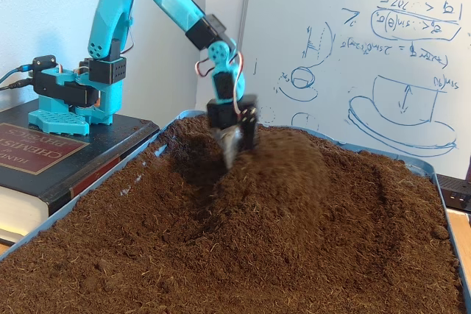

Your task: Build a berm.

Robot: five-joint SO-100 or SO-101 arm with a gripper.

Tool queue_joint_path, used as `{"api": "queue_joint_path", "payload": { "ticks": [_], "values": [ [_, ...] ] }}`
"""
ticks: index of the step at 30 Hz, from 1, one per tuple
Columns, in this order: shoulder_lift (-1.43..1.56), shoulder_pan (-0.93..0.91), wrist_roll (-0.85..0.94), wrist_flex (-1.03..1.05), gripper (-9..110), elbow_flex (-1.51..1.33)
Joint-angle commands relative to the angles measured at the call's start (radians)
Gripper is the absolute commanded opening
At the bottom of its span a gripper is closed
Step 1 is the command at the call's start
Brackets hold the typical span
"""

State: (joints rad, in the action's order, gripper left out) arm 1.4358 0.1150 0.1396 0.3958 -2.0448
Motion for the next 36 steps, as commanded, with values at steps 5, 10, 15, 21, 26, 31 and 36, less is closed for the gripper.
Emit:
{"api": "queue_joint_path", "payload": {
  "ticks": [5,10,15,21,26,31,36],
  "values": [
    [0.316,0.029,-0.006,-0.091,0,0.061],
    [0.360,0.061,-0.008,-0.091,0,-0.103],
    [0.385,0.098,-0.008,-0.091,0,-0.318],
    [0.649,0.094,-0.009,-0.094,1,-0.469],
    [0.758,0.104,-0.009,-0.094,1,-0.621],
    [0.710,0.178,-0.014,-0.101,1,-0.721],
    [0.634,0.291,-0.190,-0.107,1,-0.653]
  ]
}}
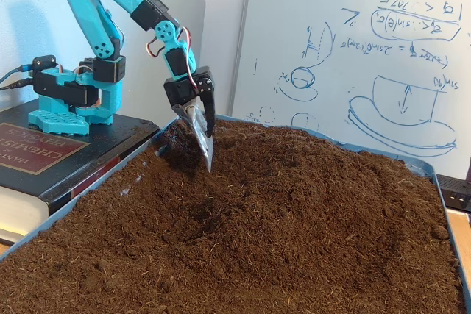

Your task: Build a berm.

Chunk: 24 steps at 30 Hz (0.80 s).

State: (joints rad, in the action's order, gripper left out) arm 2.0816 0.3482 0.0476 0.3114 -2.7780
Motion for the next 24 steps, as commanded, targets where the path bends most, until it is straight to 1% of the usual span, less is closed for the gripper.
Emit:
{"api": "queue_joint_path", "payload": {
  "ticks": [1,5,8,12,16,24],
  "values": [
    [-0.031,0.084,-0.155,-0.023,1,0.110],
    [-0.133,0.201,-0.356,-0.023,1,0.252],
    [-0.245,0.264,-0.456,-0.023,1,0.357],
    [-0.425,0.288,-0.482,-0.015,1,0.494],
    [-0.580,0.272,-0.488,-0.011,1,0.634],
    [-0.655,0.179,-0.482,-0.011,1,0.882]
  ]
}}
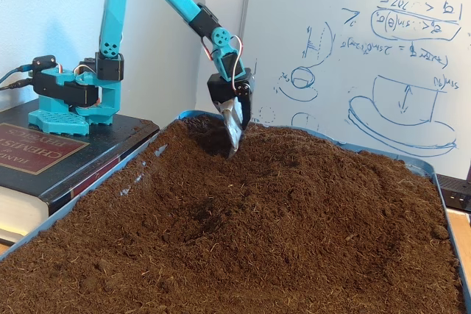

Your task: Build a berm.

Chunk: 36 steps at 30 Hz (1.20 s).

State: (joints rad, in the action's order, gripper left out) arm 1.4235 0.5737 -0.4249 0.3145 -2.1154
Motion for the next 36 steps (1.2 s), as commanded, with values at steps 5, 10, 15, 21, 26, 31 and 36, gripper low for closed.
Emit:
{"api": "queue_joint_path", "payload": {
  "ticks": [5,10,15,21,26,31,36],
  "values": [
    [-0.028,-0.124,-0.008,-0.014,1,0.313],
    [-0.029,-0.178,-0.008,-0.014,1,0.368],
    [-0.015,-0.213,-0.011,-0.014,1,0.377],
    [0.054,-0.261,-0.009,-0.015,1,0.374],
    [0.097,-0.267,-0.020,-0.014,1,0.365],
    [0.158,-0.255,-0.025,-0.014,1,0.360],
    [0.238,-0.187,-0.015,-0.011,0,0.253]
  ]
}}
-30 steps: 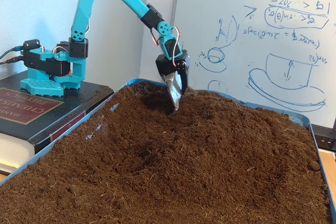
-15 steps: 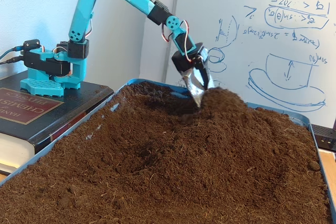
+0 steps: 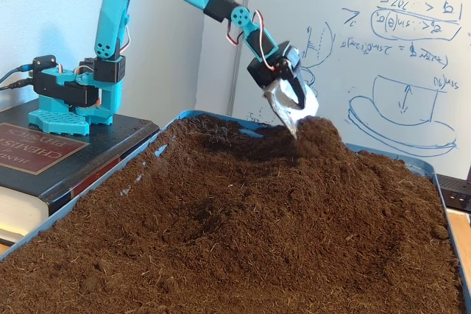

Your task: Build a berm.

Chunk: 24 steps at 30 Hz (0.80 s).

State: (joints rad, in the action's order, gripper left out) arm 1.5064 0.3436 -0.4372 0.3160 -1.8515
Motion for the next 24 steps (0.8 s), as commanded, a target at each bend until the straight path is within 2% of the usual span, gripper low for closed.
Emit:
{"api": "queue_joint_path", "payload": {
  "ticks": [1,6,11,17,24],
  "values": [
    [0.176,0.054,0.000,-0.012,0,-0.040],
    [0.325,0.032,0.009,-0.029,0,-0.080],
    [0.264,-0.086,0.046,-0.089,0,0.132],
    [-0.029,-0.195,0.195,-0.206,0,0.414],
    [-0.511,-0.285,0.414,-0.322,0,0.807]
  ]
}}
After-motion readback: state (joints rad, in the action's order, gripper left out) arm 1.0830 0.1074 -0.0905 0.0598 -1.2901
